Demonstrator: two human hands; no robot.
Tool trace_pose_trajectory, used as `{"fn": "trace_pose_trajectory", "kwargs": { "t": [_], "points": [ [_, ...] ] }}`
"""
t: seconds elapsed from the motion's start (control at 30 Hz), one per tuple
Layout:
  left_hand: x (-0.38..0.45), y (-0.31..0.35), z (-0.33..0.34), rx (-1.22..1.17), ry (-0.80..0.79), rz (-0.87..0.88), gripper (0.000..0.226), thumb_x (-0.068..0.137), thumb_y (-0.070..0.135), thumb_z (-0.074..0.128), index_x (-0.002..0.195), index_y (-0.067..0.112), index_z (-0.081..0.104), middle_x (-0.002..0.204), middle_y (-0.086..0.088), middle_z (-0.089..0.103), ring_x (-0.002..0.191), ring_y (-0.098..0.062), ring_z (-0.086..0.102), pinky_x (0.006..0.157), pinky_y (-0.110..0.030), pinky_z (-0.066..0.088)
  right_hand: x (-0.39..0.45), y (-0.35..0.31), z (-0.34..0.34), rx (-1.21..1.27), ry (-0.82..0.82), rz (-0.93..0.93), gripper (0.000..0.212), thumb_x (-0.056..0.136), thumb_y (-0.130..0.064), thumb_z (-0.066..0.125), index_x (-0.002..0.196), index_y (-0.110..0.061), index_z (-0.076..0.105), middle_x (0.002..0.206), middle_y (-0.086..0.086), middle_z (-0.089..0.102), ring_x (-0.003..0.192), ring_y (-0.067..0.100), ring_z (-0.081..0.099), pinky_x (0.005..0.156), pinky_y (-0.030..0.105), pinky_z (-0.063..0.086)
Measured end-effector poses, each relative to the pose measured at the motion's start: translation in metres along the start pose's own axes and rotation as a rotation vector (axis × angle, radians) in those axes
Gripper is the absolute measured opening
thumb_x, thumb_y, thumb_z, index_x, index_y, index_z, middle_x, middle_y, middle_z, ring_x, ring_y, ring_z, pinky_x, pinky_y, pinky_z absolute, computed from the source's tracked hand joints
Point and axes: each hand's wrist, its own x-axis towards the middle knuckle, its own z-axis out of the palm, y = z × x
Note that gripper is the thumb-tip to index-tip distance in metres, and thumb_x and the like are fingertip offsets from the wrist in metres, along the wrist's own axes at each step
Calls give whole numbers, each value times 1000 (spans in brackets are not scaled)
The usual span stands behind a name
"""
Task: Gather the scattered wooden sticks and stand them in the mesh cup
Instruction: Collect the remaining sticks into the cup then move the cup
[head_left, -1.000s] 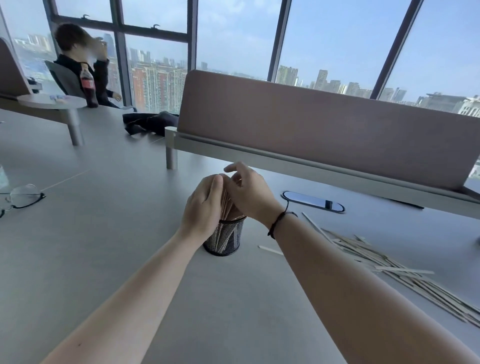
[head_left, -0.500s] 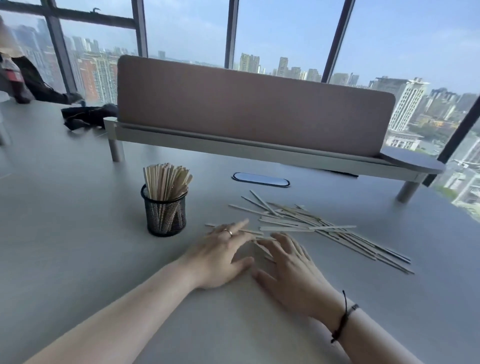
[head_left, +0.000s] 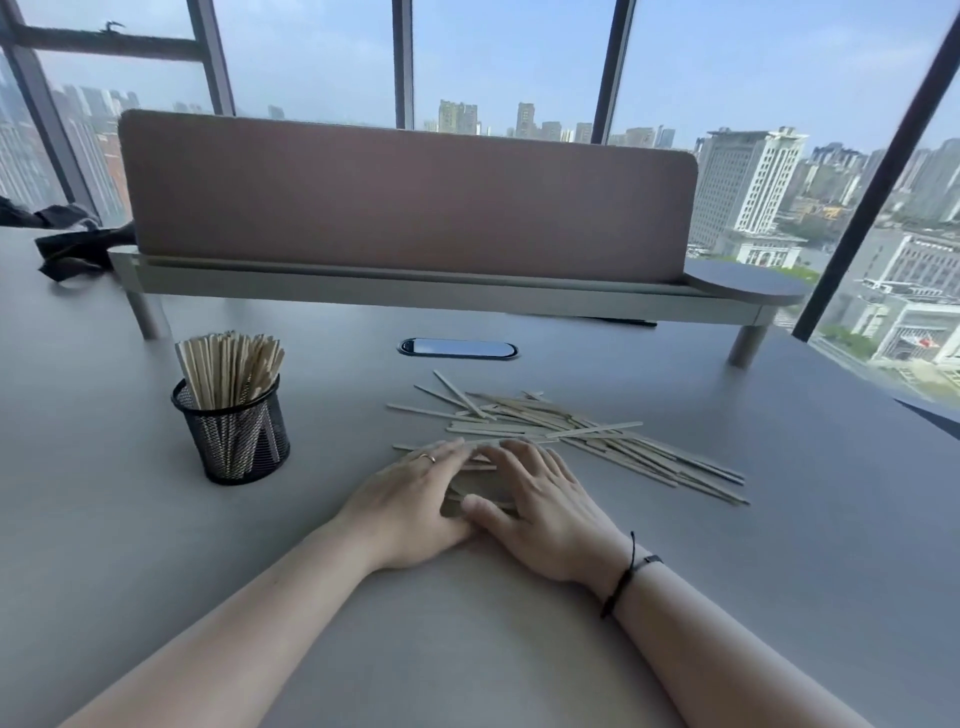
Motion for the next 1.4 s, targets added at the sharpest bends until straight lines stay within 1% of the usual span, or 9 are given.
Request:
{"fn": "trace_pose_trajectory", "kwargs": {
  "t": [0.17, 0.33, 0.43, 0.57, 0.67, 0.9, 1.07, 1.27, 1.4],
  "points": [
    [12, 21, 2, -39, 76, 46, 64, 89, 39, 60, 149, 33, 38, 150, 6, 52, 138, -18, 46, 115, -33, 33, 26, 5, 3, 156, 30, -10, 81, 84, -82, 32, 148, -32, 33, 144, -5, 42, 137, 15, 36, 115, 34, 27],
    [20, 21, 4, -132, 66, 33, 50, 81, 52, 48, 131, 48, 51, 130, 20, 64, 117, -9, 61, 88, -34, 53, 56, 11, 2, 227, 214, 11, 68, 89, -72, 32, 138, -28, 50, 133, -5, 55, 127, 16, 48, 106, 34, 37],
    [23, 14, 6, -168, 109, 35, 48, 81, 64, 48, 122, 42, 60, 127, 25, 63, 118, -4, 60, 91, -35, 53, 75, 22, 4, 118, 289, 24, 58, 97, -64, 26, 131, -30, 59, 135, -6, 58, 131, 16, 46, 112, 42, 31],
    [30, 5, 8, -105, 186, -9, 64, 78, 70, 46, 128, 33, 60, 139, 17, 58, 131, -9, 49, 111, -33, 38, 96, 35, 10, -14, -30, 121, 51, 101, -61, 19, 138, -46, 49, 160, -14, 30, 151, 15, 15, 121, 50, 5],
    [32, 2, 8, -48, 189, -81, 75, 80, 72, 54, 141, 27, 49, 152, 6, 47, 146, -16, 33, 120, -36, 25, 100, 36, 11, -50, -55, 110, 47, 100, -60, 23, 134, -46, 52, 153, -19, 41, 147, 10, 24, 120, 51, 8],
    [33, -1, 8, -20, 192, -125, 75, 82, 71, 58, 144, 33, 38, 151, 6, 44, 145, -17, 28, 119, -36, 23, 94, 39, 8, 32, 198, 135, 17, 89, -41, 61, 92, -27, 71, 92, -2, 75, 92, 23, 66, 70, 31, 46],
    [34, -3, 8, -27, 183, -127, 77, 81, 75, 55, 146, 39, 34, 157, 9, 35, 151, -14, 16, 123, -40, 16, 95, 45, 7, 106, 331, 165, 19, 85, -27, 68, 103, -26, 69, 111, -6, 67, 96, 21, 66, 81, 34, 51],
    [36, -8, 12, -3, 164, -131, 84, 78, 83, 47, 147, 38, 29, 163, 9, 27, 155, -16, 10, 124, -44, 11, 95, 57, 0, -38, 320, 314, 44, 91, -50, 57, 127, -24, 61, 135, 0, 57, 119, 25, 56, 106, 37, 35],
    [38, -13, 16, 44, 145, -132, 99, 69, 91, 29, 150, 35, 24, 165, 7, 25, 156, -17, 8, 125, -47, 6, 93, 56, -1, -92, 100, 388, 63, 92, -68, 37, 137, -25, 51, 142, 0, 54, 130, 24, 50, 115, 44, 26]
  ]
}}
